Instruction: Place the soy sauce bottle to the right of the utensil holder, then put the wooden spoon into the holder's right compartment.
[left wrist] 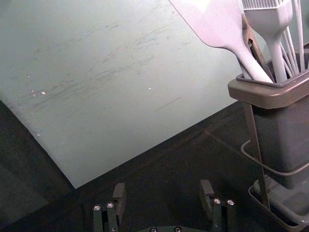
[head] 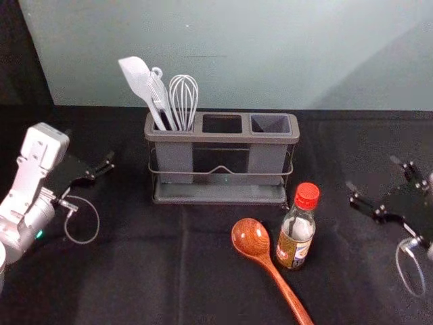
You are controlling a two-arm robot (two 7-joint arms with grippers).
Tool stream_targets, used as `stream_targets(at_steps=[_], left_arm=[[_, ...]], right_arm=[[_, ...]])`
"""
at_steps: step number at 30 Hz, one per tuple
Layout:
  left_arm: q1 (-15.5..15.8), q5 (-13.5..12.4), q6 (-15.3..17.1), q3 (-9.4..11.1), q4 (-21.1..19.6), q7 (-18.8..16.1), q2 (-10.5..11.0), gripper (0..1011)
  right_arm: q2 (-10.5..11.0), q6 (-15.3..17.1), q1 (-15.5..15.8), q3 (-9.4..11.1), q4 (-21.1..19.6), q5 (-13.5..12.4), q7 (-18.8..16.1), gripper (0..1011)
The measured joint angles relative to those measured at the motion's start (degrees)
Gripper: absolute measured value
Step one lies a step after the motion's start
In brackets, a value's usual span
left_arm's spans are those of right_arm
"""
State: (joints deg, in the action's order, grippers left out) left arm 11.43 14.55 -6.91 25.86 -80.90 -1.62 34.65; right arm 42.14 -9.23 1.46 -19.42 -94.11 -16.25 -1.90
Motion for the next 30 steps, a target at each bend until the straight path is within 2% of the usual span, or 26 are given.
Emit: stream_targets(at_steps=[4, 7, 10, 11, 15, 21, 30], left_arm=[[0.0, 0.0, 0.0, 0.0, 0.0, 0.0, 0.0, 1005], [0.0, 0.0, 0.0, 0.0, 0.0, 0.0, 0.0, 1005], [0.0, 0.0, 0.0, 0.0, 0.0, 0.0, 0.0, 1005], [0.0, 0.0, 0.0, 0.0, 0.0, 0.0, 0.0, 1005], [0.0, 0.0, 0.0, 0.0, 0.0, 0.0, 0.0, 1005], [0.0, 0.0, 0.0, 0.0, 0.0, 0.0, 0.0, 1005], [0.0, 0.0, 0.0, 0.0, 0.0, 0.0, 0.0, 1005]], right_arm=[[1.4, -1.6, 3.4, 2.1, -2.8, -3.4, -2.2, 1002], [2.0, -3.6, 6.2, 4.1, -5.3, -6.9, -4.6, 1003], [2.0, -6.2, 7.8, 5.2, -7.0, -9.8, -7.1, 1002], [2.0, -6.2, 7.8, 5.2, -7.0, -9.8, -7.1, 1002], [1.4, -8.7, 8.8, 5.8, -8.9, -12.9, -10.7, 1002], [0.2, -10.1, 8.9, 5.5, -10.7, -14.5, -14.2, 1003], [-2.1, -9.1, 7.4, 2.8, -11.0, -13.9, -17.5, 1002]])
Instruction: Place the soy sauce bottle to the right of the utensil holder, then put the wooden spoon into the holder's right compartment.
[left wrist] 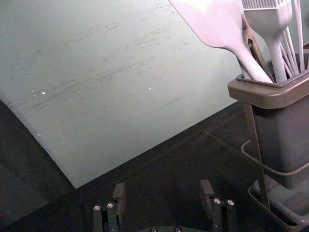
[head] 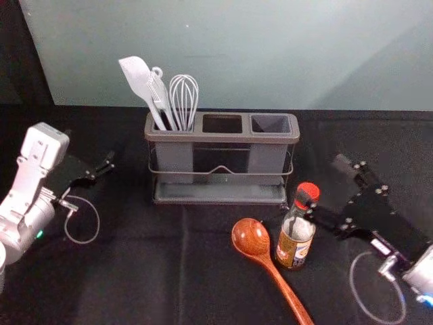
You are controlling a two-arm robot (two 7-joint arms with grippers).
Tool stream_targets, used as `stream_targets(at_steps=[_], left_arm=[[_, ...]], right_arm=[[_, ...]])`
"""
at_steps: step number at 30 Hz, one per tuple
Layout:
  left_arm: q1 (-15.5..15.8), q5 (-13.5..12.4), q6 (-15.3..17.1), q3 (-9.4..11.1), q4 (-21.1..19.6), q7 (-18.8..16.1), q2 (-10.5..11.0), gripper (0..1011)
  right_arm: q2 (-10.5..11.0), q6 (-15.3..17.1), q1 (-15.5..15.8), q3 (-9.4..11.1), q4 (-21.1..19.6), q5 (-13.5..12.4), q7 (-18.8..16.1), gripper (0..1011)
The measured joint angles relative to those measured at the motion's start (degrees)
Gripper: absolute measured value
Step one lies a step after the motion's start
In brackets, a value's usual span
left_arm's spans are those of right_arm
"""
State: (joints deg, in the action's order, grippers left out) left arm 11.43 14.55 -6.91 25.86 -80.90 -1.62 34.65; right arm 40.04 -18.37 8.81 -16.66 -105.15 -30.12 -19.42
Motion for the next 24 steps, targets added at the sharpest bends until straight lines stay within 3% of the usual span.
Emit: stream_targets(at_steps=[9, 17, 24], left_arm=[[0.0, 0.0, 0.0, 0.0, 0.0, 0.0, 0.0, 1005], [0.0, 0.0, 0.0, 0.0, 0.0, 0.0, 0.0, 1005], [0.0, 0.0, 0.0, 0.0, 0.0, 0.0, 0.0, 1005]], right_arm=[[-2.3, 5.6, -1.9, -2.2, 1.6, 2.8, -0.5, 1002], [-2.9, 10.0, -2.1, -2.1, 1.0, 4.2, -0.1, 1002], [-3.7, 10.9, -1.6, -1.3, 0.8, 4.8, -0.1, 1002]])
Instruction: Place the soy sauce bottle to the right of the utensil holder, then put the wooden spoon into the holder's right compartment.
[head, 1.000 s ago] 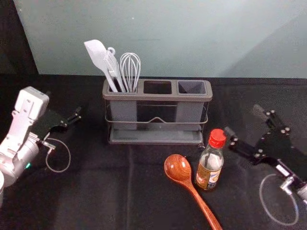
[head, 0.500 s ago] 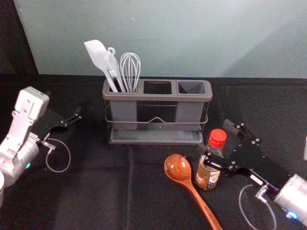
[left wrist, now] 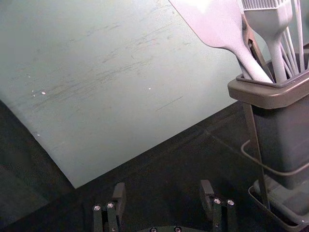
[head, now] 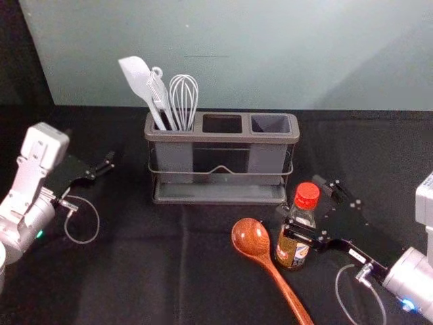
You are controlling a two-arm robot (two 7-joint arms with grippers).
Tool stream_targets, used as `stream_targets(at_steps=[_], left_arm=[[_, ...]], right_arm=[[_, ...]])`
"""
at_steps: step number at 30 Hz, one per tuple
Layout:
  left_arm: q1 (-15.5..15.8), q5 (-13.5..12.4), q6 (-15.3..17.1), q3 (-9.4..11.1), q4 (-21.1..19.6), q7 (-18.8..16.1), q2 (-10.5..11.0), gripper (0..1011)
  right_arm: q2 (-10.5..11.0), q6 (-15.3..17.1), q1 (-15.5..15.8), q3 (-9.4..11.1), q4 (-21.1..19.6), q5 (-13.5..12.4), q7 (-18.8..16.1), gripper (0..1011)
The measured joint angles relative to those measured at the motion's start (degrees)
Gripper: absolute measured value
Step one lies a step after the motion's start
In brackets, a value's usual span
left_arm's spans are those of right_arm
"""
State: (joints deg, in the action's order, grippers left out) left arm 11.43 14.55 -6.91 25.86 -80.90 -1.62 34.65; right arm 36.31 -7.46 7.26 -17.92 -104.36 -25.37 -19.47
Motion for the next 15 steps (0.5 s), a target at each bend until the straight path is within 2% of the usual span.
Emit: stream_targets(at_steps=[15], left_arm=[[0.0, 0.0, 0.0, 0.0, 0.0, 0.0, 0.0, 1005]], right_arm=[[-1.7, 0.4, 0.9, 2.0, -0.1, 0.9, -1.3, 994]])
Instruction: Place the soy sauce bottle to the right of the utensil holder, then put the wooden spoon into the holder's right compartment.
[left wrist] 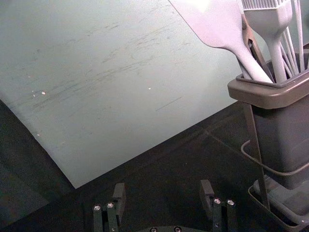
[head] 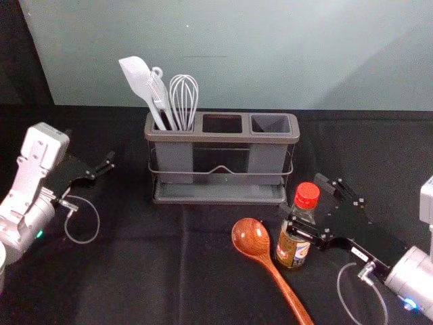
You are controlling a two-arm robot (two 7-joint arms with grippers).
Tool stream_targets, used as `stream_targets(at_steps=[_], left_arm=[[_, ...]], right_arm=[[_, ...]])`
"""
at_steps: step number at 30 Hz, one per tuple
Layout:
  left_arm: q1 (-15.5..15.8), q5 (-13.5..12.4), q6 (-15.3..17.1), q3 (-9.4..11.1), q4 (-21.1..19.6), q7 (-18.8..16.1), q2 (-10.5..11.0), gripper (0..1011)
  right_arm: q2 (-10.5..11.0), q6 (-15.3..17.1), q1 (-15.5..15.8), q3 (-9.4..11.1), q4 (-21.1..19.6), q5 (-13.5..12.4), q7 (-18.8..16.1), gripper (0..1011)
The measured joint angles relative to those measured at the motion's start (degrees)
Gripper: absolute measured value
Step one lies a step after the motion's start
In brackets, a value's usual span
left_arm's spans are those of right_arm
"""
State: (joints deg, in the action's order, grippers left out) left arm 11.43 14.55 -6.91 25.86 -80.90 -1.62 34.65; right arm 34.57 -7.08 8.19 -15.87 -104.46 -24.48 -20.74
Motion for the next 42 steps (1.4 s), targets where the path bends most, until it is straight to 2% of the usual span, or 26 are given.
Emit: stream_targets(at_steps=[6, 10, 11, 14, 16, 17, 21, 30, 42], left_arm=[[0.0, 0.0, 0.0, 0.0, 0.0, 0.0, 0.0, 1005], [0.0, 0.0, 0.0, 0.0, 0.0, 0.0, 0.0, 1005], [0.0, 0.0, 0.0, 0.0, 0.0, 0.0, 0.0, 1005], [0.0, 0.0, 0.0, 0.0, 0.0, 0.0, 0.0, 1005], [0.0, 0.0, 0.0, 0.0, 0.0, 0.0, 0.0, 1005], [0.0, 0.0, 0.0, 0.0, 0.0, 0.0, 0.0, 1005], [0.0, 0.0, 0.0, 0.0, 0.0, 0.0, 0.0, 1005], [0.0, 0.0, 0.0, 0.0, 0.0, 0.0, 0.0, 1005], [0.0, 0.0, 0.0, 0.0, 0.0, 0.0, 0.0, 1005]], right_arm=[[-0.7, 0.0, 0.3, 0.7, 0.0, 0.2, -0.6, 883], [-1.4, 0.1, 0.4, 1.2, 0.0, 0.2, -1.5, 734], [-1.4, 0.1, 0.5, 1.3, 0.0, 0.3, -1.6, 734], [-1.7, 0.2, 0.6, 1.6, -0.1, 0.5, -2.0, 609], [-1.8, 0.3, 0.7, 1.7, -0.2, 0.6, -2.2, 568], [-2.0, 0.4, 0.8, 1.9, -0.3, 0.7, -2.4, 507], [-2.3, 0.5, 1.0, 2.3, -0.5, 1.1, -2.8, 399], [-2.5, 0.1, 2.1, 4.0, -1.6, 1.1, -3.6, 392], [-2.0, -0.4, 3.6, 9.5, -2.0, 1.1, -2.4, 392]])
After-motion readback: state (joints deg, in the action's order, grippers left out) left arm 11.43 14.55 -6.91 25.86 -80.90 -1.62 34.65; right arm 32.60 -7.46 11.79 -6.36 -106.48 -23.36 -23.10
